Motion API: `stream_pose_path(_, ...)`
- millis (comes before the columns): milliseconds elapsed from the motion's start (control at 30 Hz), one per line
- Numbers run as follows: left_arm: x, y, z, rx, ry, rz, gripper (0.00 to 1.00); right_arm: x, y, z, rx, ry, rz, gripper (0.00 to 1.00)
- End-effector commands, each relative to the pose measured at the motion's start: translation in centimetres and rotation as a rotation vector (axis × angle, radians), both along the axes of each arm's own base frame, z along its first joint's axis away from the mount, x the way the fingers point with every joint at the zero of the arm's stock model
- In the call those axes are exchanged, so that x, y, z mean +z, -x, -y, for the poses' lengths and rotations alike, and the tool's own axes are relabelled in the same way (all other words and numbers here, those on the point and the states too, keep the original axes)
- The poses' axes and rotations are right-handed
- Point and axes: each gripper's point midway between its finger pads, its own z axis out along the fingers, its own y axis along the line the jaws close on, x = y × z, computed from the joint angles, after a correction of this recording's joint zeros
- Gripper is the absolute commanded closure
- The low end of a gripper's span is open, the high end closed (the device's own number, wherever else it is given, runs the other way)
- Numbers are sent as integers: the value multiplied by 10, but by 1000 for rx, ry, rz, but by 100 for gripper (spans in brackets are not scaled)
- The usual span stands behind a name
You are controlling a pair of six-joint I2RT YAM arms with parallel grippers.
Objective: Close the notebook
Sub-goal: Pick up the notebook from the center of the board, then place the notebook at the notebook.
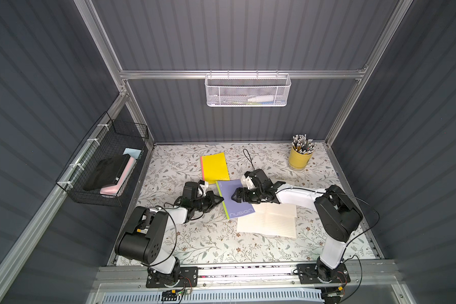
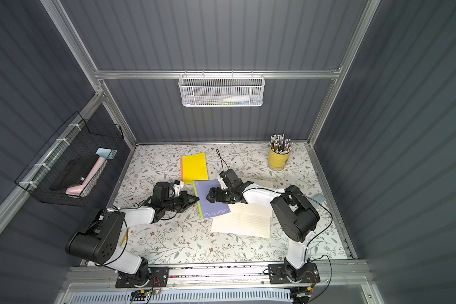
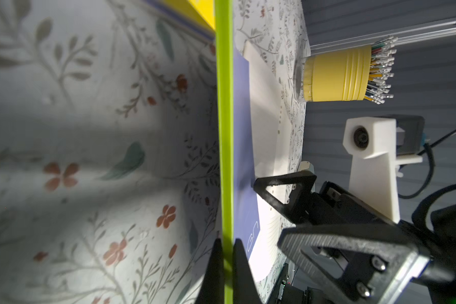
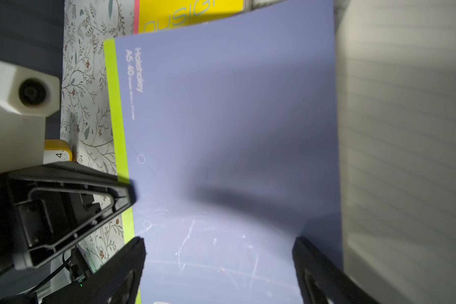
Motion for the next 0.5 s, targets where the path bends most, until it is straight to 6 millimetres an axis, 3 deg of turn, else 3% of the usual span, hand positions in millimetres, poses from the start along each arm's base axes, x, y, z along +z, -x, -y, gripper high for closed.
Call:
stream_pose_path(0,19,-8,6,-84,-35,55,100,28,-2,3,-8,-14,40,10)
stream_pose_path(200,44,-37,7,-172,-55,73,100,68,-12,16,-57,-57,127,9)
stream_pose_path(467,75,-97,-11,-201,-48,113,100,76,-13,34,-86,-65,139,9)
